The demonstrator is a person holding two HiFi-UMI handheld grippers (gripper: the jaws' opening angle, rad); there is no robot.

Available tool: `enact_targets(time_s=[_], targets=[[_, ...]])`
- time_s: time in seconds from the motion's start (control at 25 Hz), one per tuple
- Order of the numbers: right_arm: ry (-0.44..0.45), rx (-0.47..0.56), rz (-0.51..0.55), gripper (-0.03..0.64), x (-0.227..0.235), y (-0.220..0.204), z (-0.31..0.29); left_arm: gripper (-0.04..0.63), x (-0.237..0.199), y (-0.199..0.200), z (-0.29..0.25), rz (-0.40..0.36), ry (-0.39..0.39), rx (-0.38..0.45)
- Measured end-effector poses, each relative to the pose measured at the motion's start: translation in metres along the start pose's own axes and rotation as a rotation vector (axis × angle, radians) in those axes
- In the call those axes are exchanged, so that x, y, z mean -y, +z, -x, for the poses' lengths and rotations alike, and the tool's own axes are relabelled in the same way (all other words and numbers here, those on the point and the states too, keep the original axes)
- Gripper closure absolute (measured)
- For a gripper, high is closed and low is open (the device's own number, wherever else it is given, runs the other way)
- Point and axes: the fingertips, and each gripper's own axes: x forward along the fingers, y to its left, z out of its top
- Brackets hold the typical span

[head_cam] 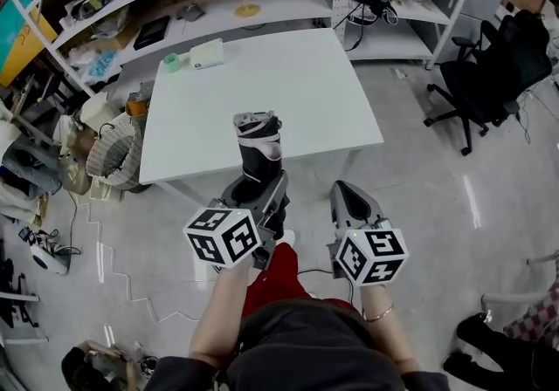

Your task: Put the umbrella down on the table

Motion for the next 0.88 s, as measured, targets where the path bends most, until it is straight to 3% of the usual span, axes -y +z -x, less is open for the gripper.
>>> enact_targets(time_s=[0.48,0.88], targets=[[-0.150,-0.001,-0.041,0.598,0.035,0.034,-0.101,0.393,-0.066,0.056,-0.106,-0.017,-0.107,-0.097],[-0.307,0.003,-0.083,0.598,0.076,0.042,-0.140,0.393,-0.088,0.064,-0.189,-0.046,-0.216,-0.207]])
